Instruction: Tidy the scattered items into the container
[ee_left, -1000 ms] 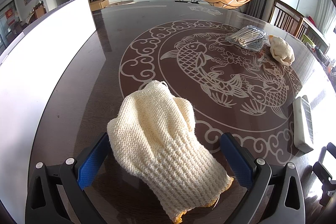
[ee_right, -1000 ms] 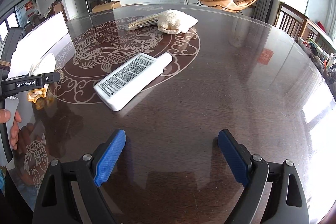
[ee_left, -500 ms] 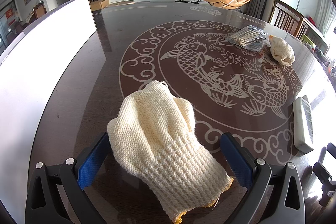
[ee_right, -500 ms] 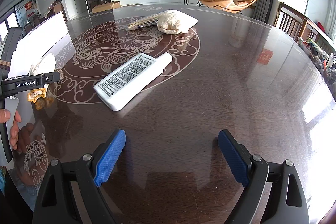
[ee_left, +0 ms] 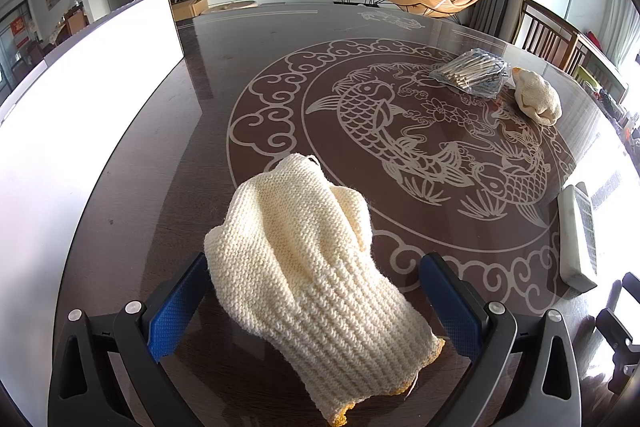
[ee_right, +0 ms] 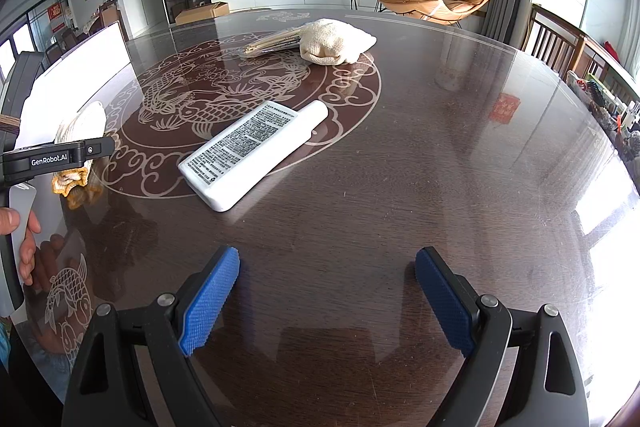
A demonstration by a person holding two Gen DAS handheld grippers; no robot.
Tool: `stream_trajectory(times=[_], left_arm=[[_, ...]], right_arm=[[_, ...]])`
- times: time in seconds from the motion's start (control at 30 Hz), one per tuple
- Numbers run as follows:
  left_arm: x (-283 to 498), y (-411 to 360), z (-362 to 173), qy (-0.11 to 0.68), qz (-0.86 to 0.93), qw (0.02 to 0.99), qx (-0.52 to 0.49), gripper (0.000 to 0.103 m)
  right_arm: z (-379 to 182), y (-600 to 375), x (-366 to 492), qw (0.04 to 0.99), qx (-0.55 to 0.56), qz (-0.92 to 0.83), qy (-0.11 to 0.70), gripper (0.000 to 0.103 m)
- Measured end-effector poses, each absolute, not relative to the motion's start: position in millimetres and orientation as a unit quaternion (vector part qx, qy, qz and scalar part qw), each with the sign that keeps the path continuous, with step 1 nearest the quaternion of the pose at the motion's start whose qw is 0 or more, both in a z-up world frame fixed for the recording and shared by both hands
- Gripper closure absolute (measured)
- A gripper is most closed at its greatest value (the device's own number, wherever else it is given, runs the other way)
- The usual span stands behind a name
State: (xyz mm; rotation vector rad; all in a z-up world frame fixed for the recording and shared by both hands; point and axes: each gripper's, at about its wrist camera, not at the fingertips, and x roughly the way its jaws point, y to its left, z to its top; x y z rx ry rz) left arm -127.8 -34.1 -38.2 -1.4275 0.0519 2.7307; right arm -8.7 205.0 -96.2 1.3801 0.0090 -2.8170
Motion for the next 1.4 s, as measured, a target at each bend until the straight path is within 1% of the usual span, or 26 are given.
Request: stream_trajectory(times=[0.73,0.8,0.9,0.97,1.0,1.27,1.4], left_arm=[[-127.4,-34.4,-38.0,0.017,0.886,0.03,-0.463,0.0],[-127.3,-34.5,-37.9,0.017,0.886,0.03,-0.463,0.0],[-127.3,-34.6,-37.8,0.017,0.886,0.03,-0.463,0.0],[-127.2,-34.6,-37.8,0.017,0.886,0.03,-0.463,0.0],[-127.3,-34.6,-37.9,0.017,0.886,0.03,-0.463,0.0],[-127.1,-34.6,-37.9,0.017,0.886,0.03,-0.463,0.0],[-126.7,-34.2,-38.2,0.016,0.886,0.027,-0.464,0.0]], right_arm=[[-96.1,205.0,-9.8,0.003,0.442,-0.897,0.001,0.012],[-93.0,210.4,-15.2,0.013,0.442,-0.897,-0.029,0.012],[-84.0,221.1,-30.1,0.032,0.433,-0.893,-0.119,0.012],[-77.3,217.1,-44.7,0.036,0.422,-0.894,-0.145,0.012],[-76.4,210.7,-54.4,0.04,0.424,-0.893,-0.145,0.012],[-89.6,152.0,-97.7,-0.011,0.45,-0.89,-0.076,0.012],[-95.3,136.3,-96.6,-0.013,0.452,-0.892,-0.002,0.013]])
